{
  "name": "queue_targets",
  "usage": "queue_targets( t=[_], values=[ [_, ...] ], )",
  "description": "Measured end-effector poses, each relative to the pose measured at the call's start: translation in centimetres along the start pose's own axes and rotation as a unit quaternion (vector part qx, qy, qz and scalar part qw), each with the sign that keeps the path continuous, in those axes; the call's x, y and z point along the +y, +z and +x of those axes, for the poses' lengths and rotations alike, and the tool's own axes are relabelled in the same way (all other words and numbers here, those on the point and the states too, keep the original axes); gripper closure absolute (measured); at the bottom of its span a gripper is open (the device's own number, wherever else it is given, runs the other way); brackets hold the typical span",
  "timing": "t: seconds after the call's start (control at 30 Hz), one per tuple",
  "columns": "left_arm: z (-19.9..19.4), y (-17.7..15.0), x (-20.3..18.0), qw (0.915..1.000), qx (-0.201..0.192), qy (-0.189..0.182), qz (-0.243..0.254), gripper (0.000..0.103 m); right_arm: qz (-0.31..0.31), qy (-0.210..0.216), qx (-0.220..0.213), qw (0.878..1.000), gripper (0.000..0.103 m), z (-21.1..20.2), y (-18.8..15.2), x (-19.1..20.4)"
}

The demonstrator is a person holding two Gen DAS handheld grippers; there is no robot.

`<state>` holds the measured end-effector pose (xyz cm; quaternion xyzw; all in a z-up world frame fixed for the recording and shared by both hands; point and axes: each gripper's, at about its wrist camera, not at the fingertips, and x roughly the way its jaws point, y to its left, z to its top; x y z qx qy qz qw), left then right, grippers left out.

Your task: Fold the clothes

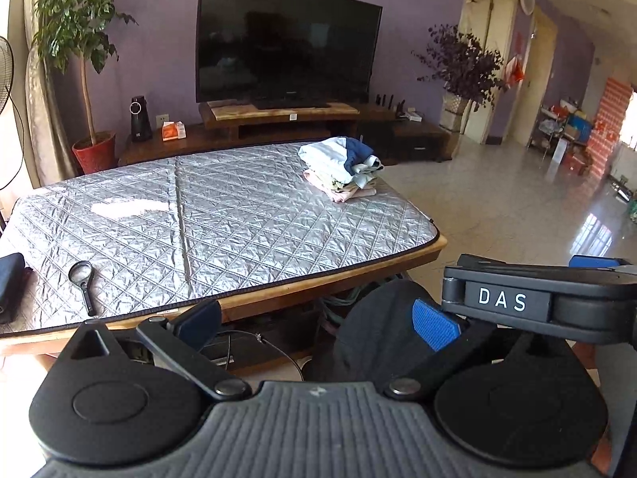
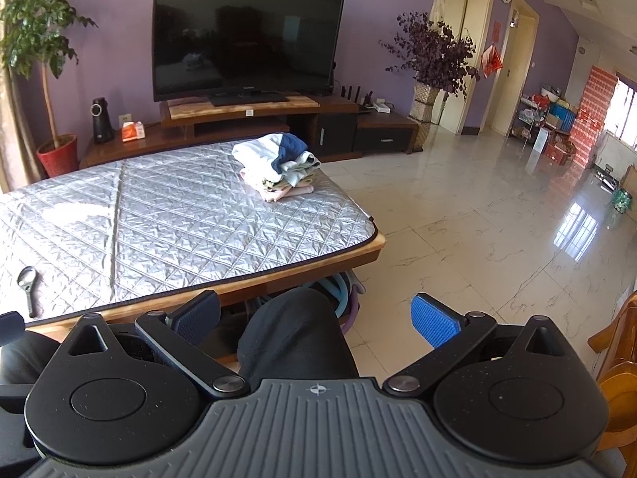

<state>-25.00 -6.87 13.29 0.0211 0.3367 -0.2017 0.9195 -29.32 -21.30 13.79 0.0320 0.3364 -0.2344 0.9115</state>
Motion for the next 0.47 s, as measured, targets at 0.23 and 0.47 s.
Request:
queue_targets(
  t=[0.23, 0.47],
  values=[
    [0.49, -0.24, 0.40, 0.9998, 0.000, -0.015, -0.012, 0.001, 0.006, -0.004, 0.006, 1.000, 0.000, 0.70, 0.03, -0.31],
    [0.28, -0.47, 0.09, 0.9999, -0.011, -0.007, -0.007, 0.001, 0.004, -0.005, 0.006, 1.000, 0.000, 0.78, -0.09, -0.31]
  ],
)
